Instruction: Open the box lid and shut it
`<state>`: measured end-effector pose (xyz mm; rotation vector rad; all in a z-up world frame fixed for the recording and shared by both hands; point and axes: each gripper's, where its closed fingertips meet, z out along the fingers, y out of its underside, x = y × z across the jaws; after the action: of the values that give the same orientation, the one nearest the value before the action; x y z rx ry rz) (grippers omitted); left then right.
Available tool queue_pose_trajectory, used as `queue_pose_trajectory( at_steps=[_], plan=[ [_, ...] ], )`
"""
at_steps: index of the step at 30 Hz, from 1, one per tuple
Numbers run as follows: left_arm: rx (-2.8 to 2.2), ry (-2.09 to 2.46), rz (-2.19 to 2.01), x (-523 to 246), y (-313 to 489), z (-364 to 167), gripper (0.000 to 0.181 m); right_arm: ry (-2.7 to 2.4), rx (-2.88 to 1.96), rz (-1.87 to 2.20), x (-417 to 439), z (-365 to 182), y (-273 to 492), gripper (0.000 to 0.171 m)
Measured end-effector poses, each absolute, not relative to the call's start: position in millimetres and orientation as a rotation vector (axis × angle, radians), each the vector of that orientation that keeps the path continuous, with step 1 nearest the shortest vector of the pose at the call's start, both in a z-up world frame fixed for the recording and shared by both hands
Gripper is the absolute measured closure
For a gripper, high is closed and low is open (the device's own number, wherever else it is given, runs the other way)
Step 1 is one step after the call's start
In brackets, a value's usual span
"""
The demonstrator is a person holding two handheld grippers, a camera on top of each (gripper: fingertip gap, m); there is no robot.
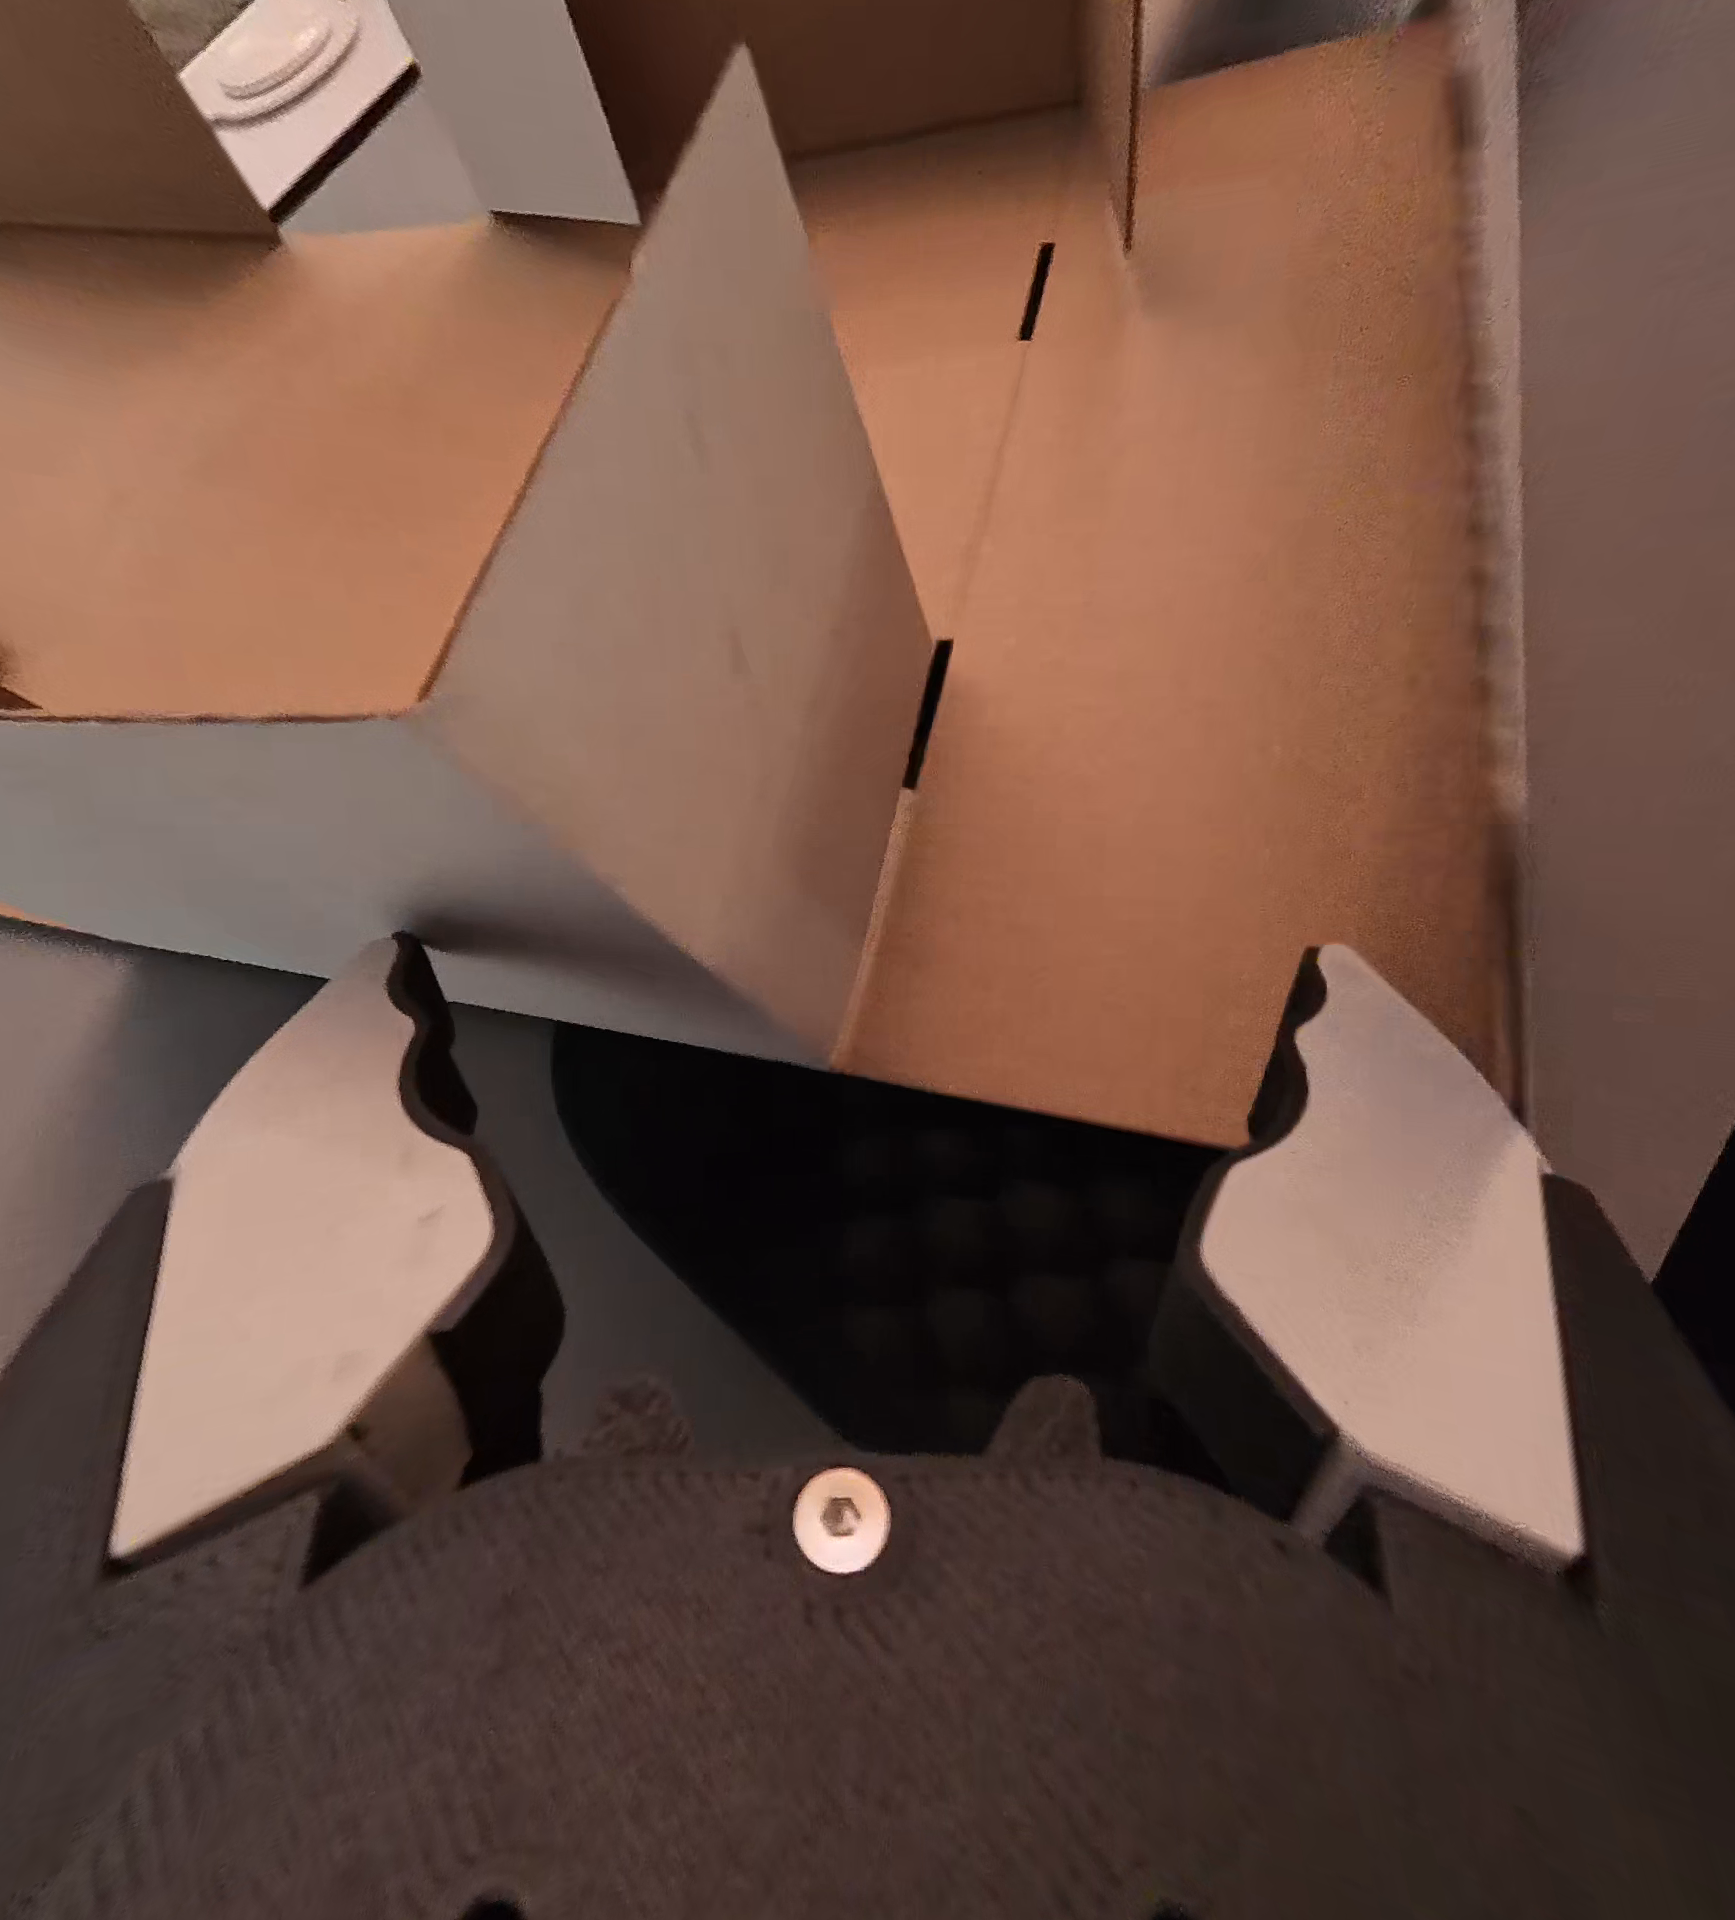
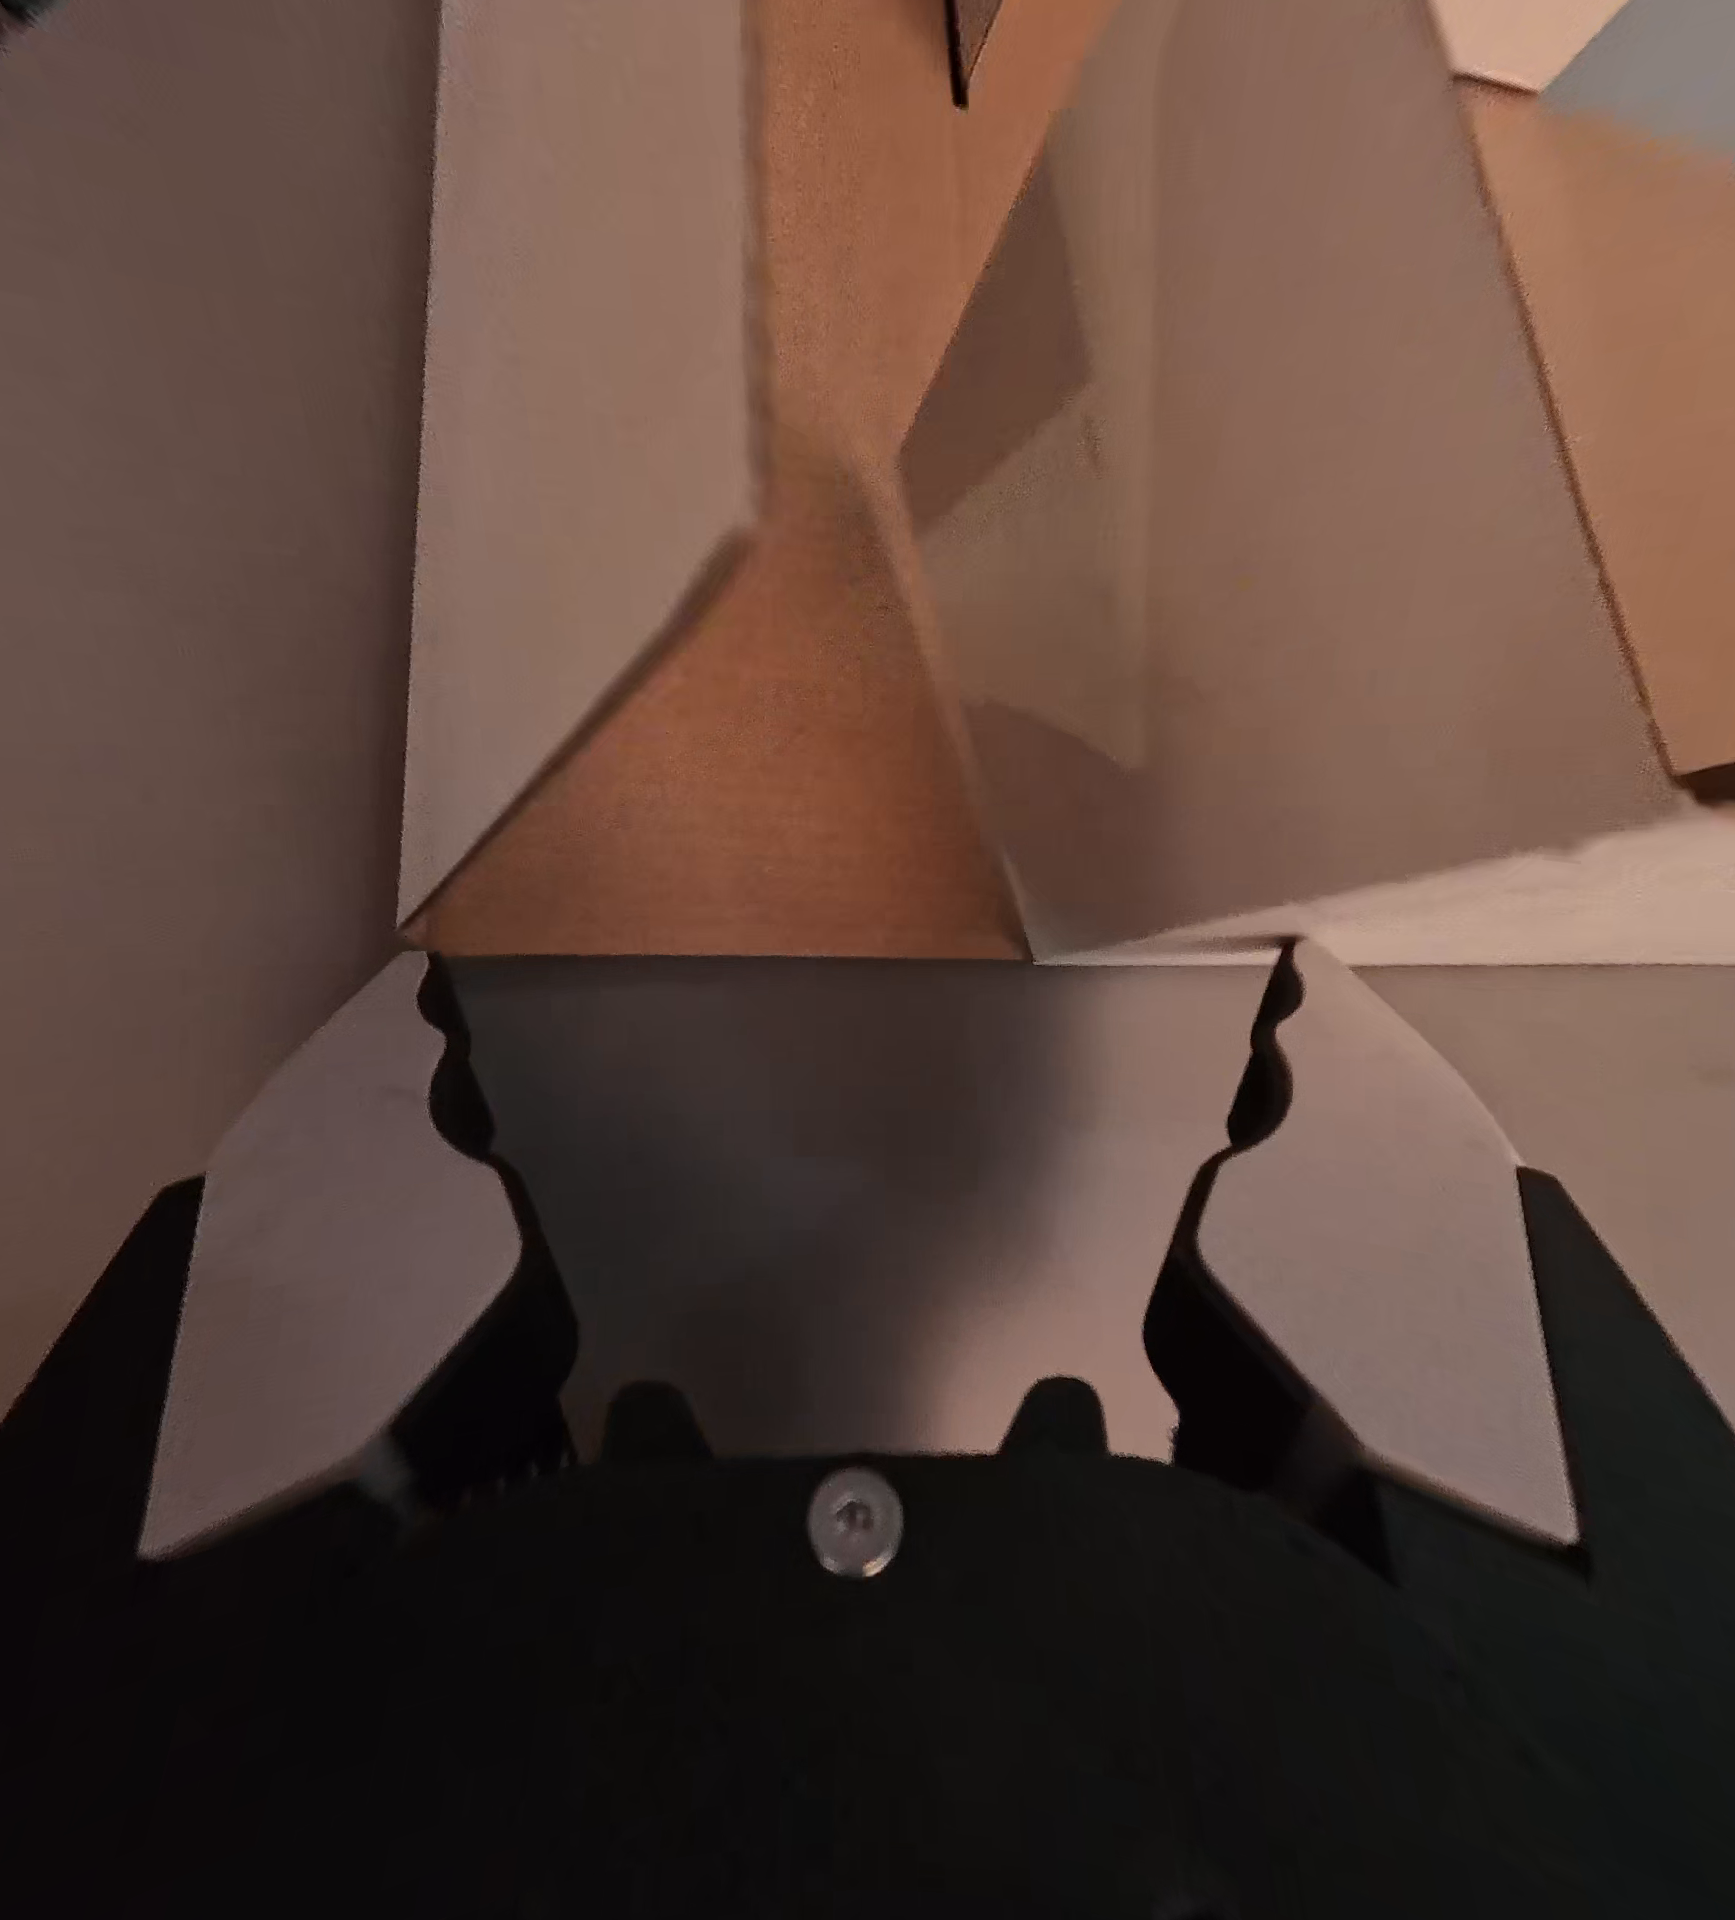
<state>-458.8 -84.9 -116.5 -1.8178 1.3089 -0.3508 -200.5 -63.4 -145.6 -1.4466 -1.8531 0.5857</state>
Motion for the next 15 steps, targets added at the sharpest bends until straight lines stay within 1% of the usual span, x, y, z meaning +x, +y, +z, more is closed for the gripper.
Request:
queue_pose_trajectory(
  at_steps=[8,13,14,15],
  plan=[
    [-1.763,1.283,-0.387,-451,-95,-115,0.036,-1.738,-1.467,0.7,-196,-136,-81,0.032],
    [-1.763,1.326,-0.437,-429,-98,-113,0.039,-1.711,-1.549,0.732,-172,-129,-98,0.034],
    [-1.76,1.328,-0.451,-423,-97,-112,0.04,-1.691,-1.574,0.746,-165,-127,-102,0.035],
    [-1.753,1.327,-0.457,-417,-97,-111,0.041,-1.671,-1.598,0.74,-156,-126,-104,0.043]
  ],
)
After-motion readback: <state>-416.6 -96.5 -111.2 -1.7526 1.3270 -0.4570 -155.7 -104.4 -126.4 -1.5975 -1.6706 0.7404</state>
